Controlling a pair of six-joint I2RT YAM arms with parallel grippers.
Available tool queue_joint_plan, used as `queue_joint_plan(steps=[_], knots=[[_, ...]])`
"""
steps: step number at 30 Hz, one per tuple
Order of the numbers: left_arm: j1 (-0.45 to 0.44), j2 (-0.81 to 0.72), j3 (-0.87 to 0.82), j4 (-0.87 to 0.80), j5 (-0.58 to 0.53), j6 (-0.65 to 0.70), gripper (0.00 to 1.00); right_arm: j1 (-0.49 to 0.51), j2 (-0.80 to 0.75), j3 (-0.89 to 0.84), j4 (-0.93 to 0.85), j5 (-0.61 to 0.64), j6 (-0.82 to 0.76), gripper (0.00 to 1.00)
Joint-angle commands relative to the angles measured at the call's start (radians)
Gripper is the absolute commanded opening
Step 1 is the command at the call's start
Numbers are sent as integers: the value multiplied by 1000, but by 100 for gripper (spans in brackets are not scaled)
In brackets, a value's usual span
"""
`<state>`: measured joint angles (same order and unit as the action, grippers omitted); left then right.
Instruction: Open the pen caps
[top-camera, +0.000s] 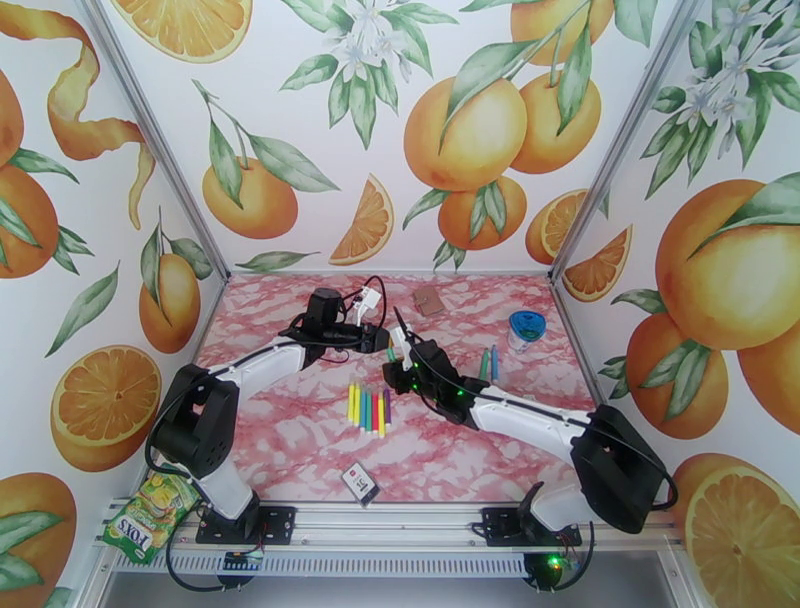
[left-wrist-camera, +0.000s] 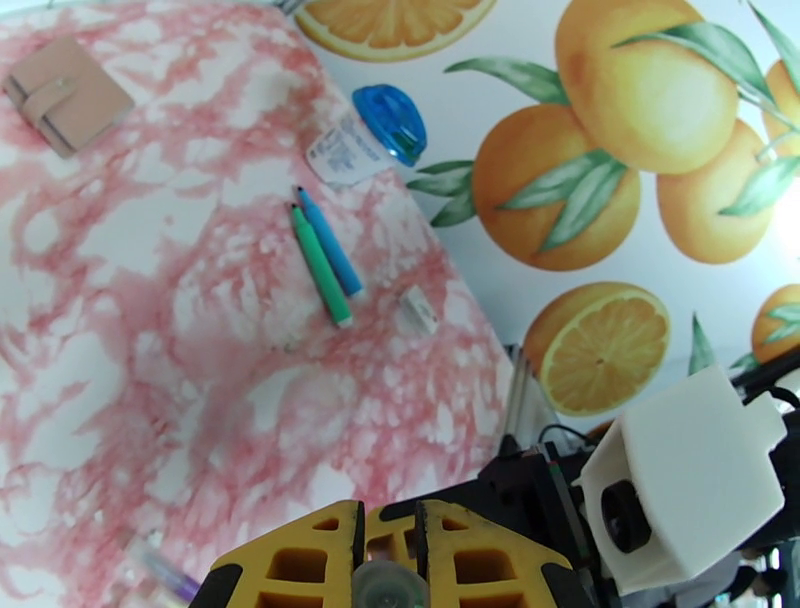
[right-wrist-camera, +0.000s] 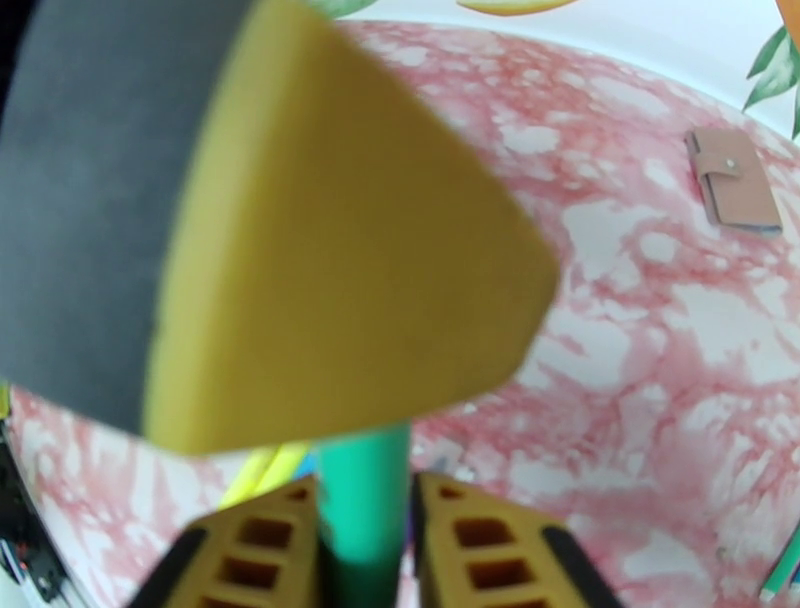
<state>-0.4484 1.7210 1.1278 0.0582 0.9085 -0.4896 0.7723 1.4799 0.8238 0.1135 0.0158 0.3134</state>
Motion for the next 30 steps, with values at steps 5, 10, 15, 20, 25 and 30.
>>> queue_joint_plan(steps=[5,10,15,20,25,30], knots=[[-5,-33,13,35,-12,-10,0,-1,-1,3,34,-10,-10,11],[11,-22,35,10,-103,-35,0,-2,-24,-41,46,-8,-11,8],[24,-9,60,-17,-209,-63,0,0,-43,-83,54,-3,-18,6],[28,-3,80,-34,-289,-93,0,2,-48,-98,51,9,-31,5],[55,2,91,-34,-322,-129,0,4,-49,-107,53,15,-36,3],[91,-1,88,-7,-334,-180,0,6,-46,-119,64,18,-36,3]])
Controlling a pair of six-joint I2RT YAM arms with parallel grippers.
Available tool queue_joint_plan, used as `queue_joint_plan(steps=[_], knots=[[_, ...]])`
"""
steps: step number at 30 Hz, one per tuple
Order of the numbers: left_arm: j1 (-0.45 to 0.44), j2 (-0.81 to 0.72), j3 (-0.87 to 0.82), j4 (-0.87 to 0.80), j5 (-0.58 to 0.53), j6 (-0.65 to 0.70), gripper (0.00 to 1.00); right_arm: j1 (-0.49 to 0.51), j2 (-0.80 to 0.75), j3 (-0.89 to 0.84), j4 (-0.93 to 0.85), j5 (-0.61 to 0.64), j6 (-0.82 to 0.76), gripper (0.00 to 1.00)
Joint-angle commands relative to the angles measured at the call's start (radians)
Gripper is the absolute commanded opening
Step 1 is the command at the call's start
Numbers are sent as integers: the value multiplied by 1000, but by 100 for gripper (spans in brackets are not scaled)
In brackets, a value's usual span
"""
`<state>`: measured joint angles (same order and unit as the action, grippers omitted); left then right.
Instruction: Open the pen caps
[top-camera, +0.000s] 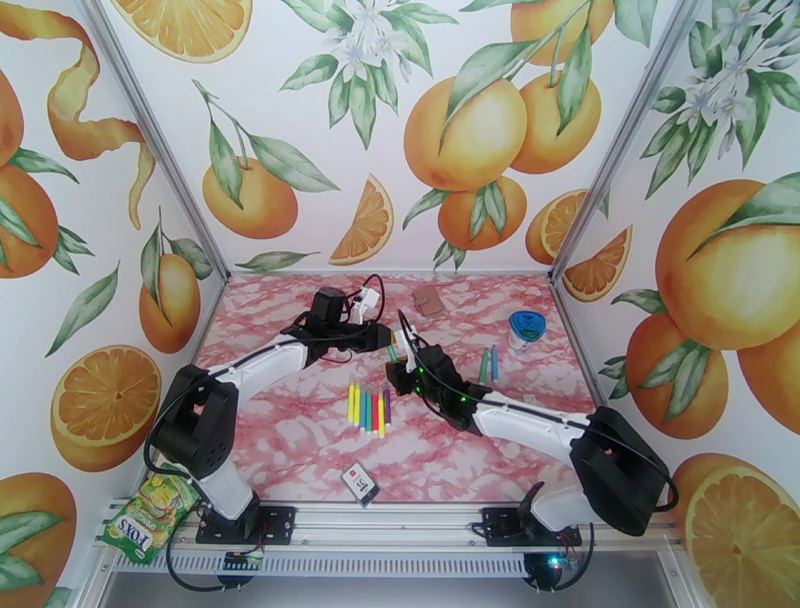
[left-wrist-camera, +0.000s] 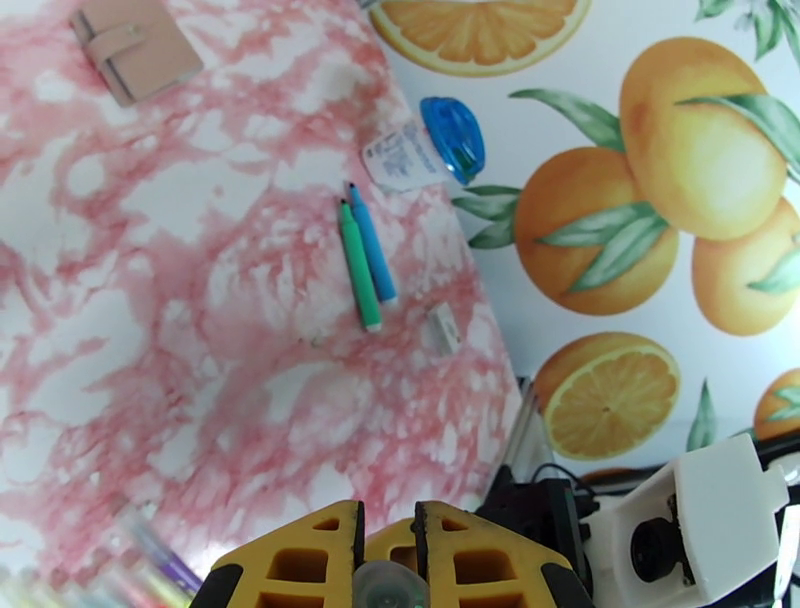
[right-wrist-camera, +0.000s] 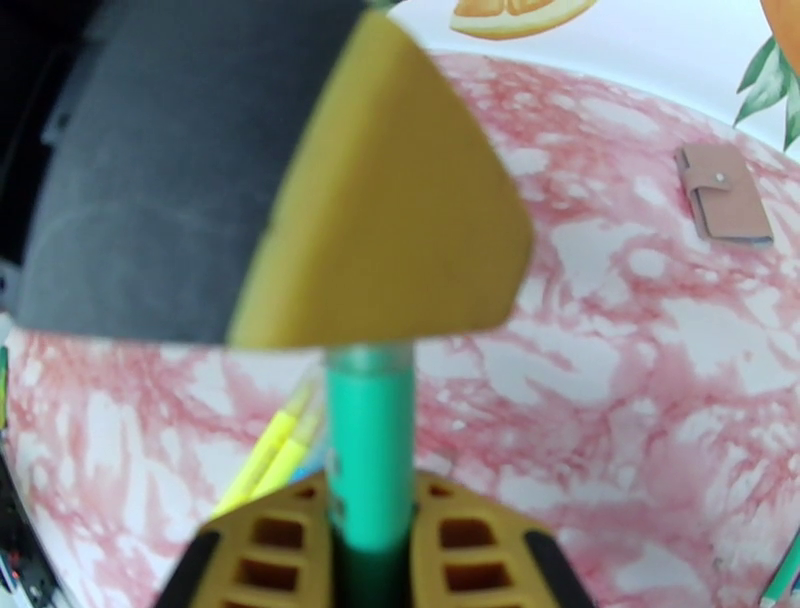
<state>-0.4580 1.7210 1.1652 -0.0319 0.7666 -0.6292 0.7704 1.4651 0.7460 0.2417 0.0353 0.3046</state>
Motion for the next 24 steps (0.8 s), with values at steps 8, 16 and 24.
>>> queue_joint_plan(steps=[8,16,24], knots=[[131,-3,41,128,-201,-92,0,7,-35,-58,-55,4,-32,2],[148,0,40,136,-216,-123,0,8,-42,-71,-56,12,-48,1],[166,6,45,130,-214,-140,0,9,-45,-84,-54,18,-59,1]])
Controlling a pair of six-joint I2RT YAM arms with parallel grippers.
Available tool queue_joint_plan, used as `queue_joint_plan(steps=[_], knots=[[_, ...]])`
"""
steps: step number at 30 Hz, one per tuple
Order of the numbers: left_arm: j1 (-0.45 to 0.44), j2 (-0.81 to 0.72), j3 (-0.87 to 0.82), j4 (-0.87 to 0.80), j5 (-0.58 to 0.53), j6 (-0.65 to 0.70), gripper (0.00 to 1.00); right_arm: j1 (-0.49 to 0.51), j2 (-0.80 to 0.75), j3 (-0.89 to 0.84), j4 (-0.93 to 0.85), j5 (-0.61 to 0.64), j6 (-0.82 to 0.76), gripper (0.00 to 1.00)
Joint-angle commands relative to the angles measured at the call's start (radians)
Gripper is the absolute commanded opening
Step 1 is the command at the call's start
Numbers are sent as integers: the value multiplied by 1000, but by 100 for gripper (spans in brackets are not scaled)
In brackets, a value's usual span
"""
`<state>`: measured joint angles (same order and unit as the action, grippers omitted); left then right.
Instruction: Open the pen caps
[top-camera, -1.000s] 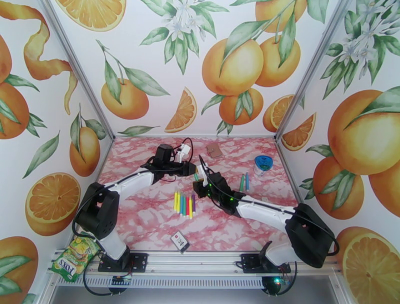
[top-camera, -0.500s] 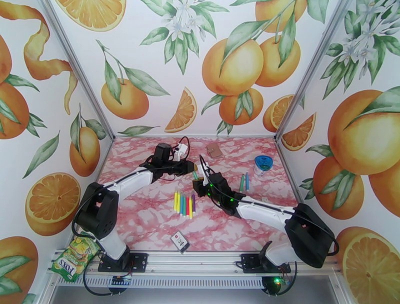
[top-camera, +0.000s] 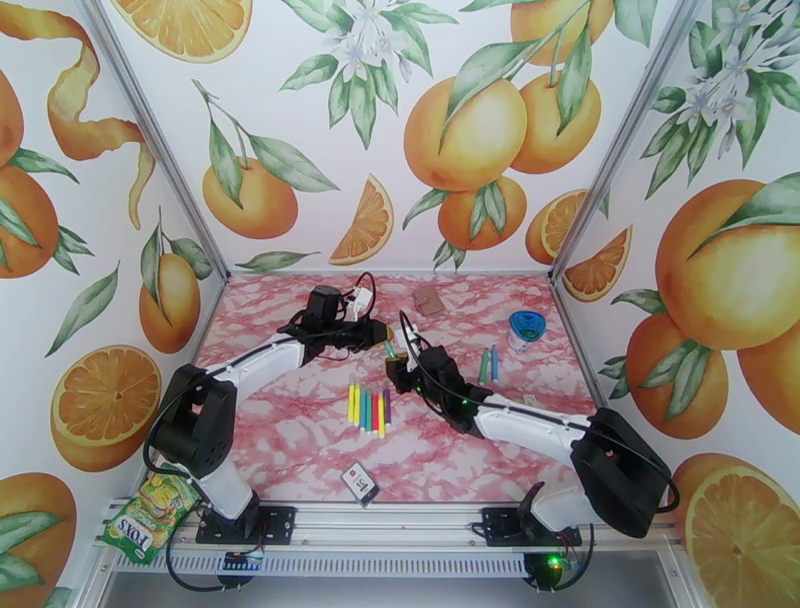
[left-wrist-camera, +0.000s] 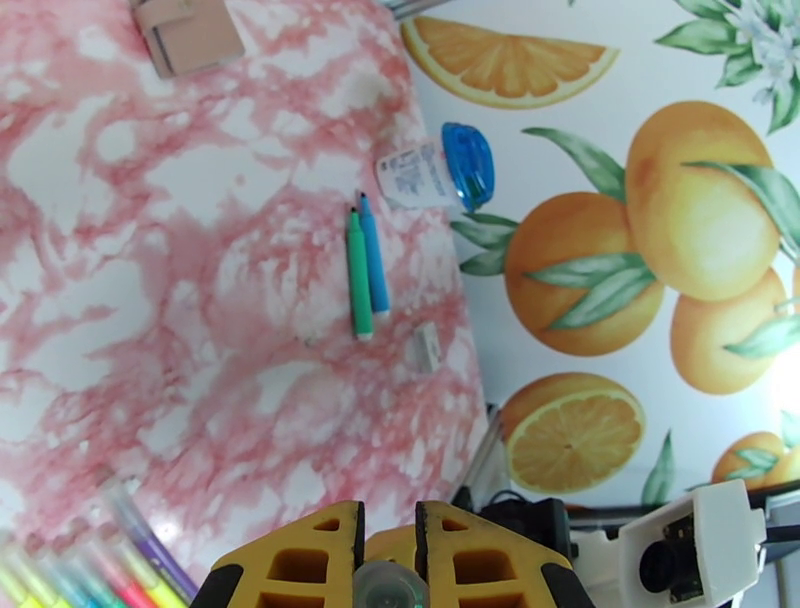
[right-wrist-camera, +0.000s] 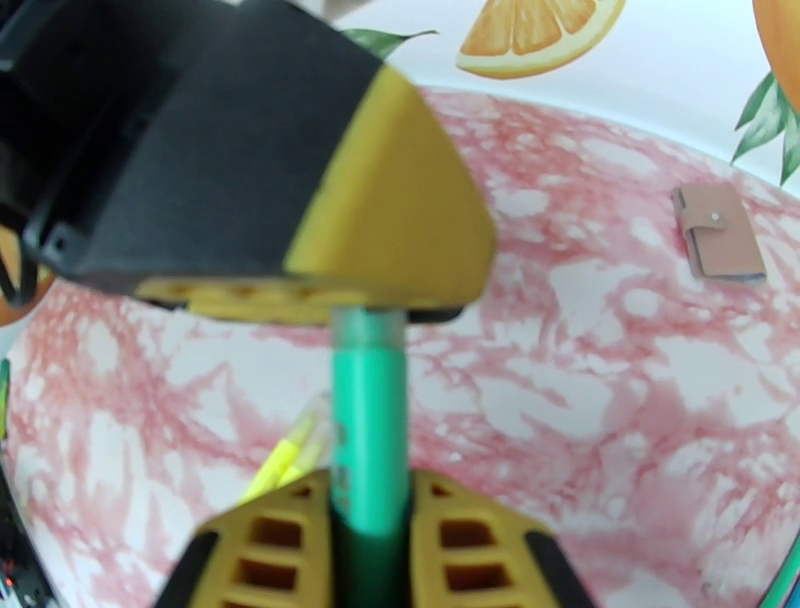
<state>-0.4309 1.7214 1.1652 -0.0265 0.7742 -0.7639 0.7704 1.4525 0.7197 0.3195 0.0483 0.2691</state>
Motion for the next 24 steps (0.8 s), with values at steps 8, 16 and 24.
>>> queue_joint_plan(steps=[8,16,24], knots=[[167,-16,47,84,-255,8,0,7,-39,-67,-143,7,-36,1],[185,-30,47,57,-276,20,0,8,-46,-77,-140,16,-35,0],[185,-50,138,-273,-341,283,0,-1,-57,-52,-161,75,-8,1]])
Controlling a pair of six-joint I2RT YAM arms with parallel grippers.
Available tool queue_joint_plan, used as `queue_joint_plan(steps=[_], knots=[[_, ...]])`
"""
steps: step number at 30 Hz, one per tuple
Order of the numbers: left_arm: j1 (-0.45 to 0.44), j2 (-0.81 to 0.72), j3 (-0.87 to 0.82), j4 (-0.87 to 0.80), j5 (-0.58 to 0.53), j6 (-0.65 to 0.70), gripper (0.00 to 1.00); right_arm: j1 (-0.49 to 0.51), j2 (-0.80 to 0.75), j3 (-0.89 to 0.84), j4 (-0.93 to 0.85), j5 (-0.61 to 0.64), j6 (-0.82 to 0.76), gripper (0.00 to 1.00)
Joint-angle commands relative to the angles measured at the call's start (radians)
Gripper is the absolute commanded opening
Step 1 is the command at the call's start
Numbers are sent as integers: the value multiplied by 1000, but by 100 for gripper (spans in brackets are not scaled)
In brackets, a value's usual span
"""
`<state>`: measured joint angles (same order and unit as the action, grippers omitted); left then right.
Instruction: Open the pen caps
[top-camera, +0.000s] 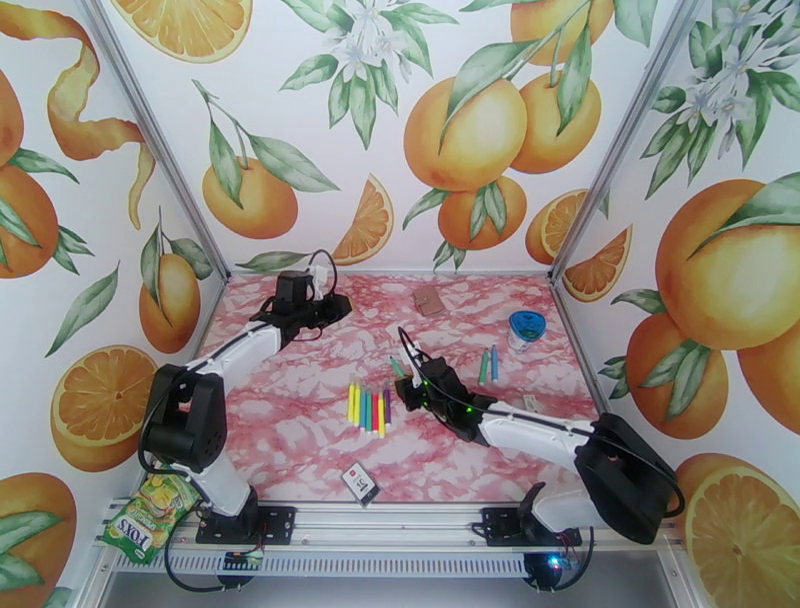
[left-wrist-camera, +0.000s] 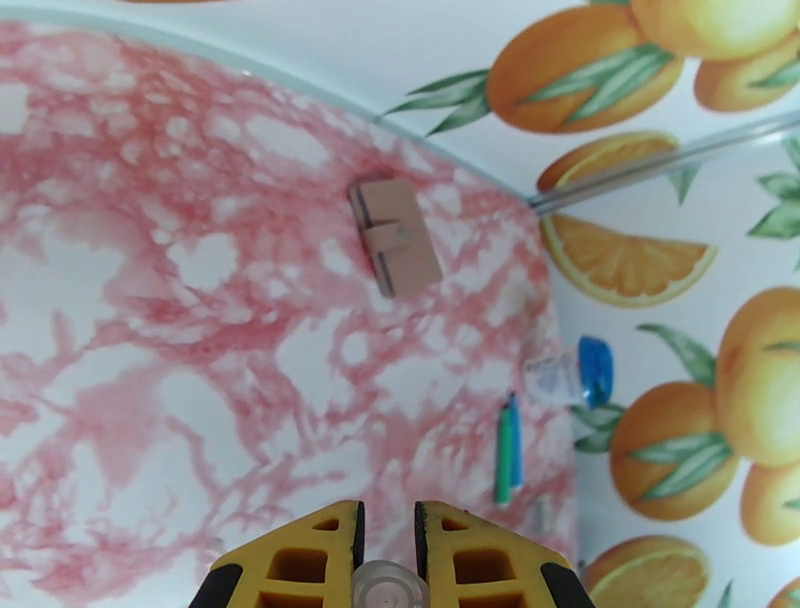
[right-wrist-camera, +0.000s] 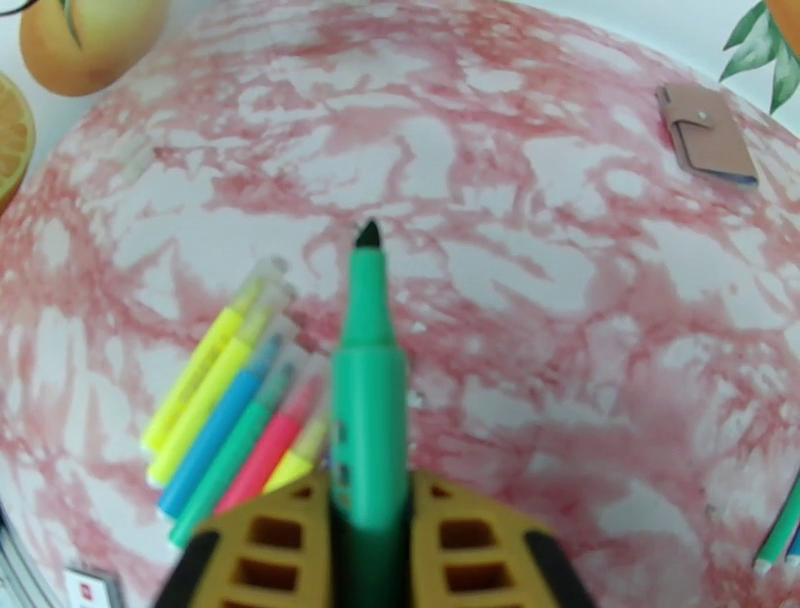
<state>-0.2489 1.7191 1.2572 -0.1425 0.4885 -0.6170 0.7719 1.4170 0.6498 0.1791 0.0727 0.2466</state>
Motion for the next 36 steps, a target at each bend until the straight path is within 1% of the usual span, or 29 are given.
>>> queue_joint_plan(steps=[1,5,9,16,21,28,30,31,36], knots=[[3,-58,48,-192,-74,165,0,-6,-20,23,-23,54,17,1],[2,-86,47,-303,-153,256,0,-28,-13,46,-35,68,35,2],[3,-102,44,-405,-244,330,0,-64,-2,83,-82,116,61,2],[4,-83,35,-534,-423,410,0,-157,34,144,-184,177,108,2],[3,-44,34,-578,-500,426,0,-206,70,184,-253,231,117,2],[5,-15,24,-590,-562,435,0,-267,110,220,-299,239,123,3],[4,-6,21,-595,-565,438,0,-280,128,232,-314,241,122,4],[6,-2,19,-597,-598,440,0,-286,137,238,-322,242,123,5],[8,30,11,-603,-647,451,0,-314,189,269,-362,257,139,6]])
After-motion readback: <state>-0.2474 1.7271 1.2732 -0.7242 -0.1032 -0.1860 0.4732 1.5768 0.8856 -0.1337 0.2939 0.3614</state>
